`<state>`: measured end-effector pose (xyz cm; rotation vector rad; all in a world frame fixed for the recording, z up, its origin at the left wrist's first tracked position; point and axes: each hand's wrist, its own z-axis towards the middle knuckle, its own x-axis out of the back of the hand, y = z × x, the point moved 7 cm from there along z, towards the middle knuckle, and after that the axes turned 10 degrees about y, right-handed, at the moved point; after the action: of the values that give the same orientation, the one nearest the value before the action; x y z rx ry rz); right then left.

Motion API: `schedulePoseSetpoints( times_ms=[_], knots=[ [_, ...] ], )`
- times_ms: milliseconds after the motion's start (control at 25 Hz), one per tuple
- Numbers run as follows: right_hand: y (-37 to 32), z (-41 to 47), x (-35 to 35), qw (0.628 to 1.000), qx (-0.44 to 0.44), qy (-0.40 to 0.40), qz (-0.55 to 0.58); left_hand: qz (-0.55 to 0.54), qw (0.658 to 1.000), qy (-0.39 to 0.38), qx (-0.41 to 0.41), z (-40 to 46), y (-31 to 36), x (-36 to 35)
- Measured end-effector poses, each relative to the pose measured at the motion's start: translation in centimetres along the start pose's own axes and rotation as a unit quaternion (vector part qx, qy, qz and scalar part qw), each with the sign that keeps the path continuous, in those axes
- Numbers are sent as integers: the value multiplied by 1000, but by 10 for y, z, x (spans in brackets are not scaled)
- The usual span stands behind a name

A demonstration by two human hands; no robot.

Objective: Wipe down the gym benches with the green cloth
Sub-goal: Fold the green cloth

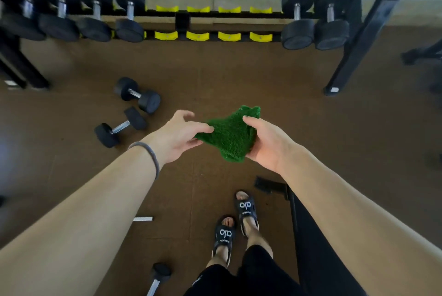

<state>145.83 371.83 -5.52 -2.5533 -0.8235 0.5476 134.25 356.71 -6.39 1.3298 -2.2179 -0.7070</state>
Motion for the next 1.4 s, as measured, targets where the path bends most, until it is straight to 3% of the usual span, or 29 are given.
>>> schedulePoseSetpoints(
  times_ms=[80,200,400,560,680,880,1120,1280,1400],
  knots=[
    [-15,10,-15,1000,-4,-14,16,-92,994,17,50,4,9,3],
    [-36,26,-40,999,-20,-40,16,-138,987,27,77,10,23,-3],
    [-64,54,-88,996,-25,-78,-46,-124,982,143,16,36,59,32],
    [-60,72,-150,988,-42,-113,-94,-152,978,139,-16,43,87,72],
    [-53,82,-212,981,-60,-135,-126,-184,967,178,-3,49,96,121],
    [-41,107,-330,955,-61,-166,-237,-340,913,222,-22,75,125,240],
    [-33,143,-477,885,16,-192,-423,-318,925,206,-26,112,163,368],
    [-42,173,-560,883,44,-259,-390,-290,929,228,-43,137,197,439],
    [-42,192,-621,859,27,-308,-408,-280,928,244,-44,158,222,487]
  ],
)
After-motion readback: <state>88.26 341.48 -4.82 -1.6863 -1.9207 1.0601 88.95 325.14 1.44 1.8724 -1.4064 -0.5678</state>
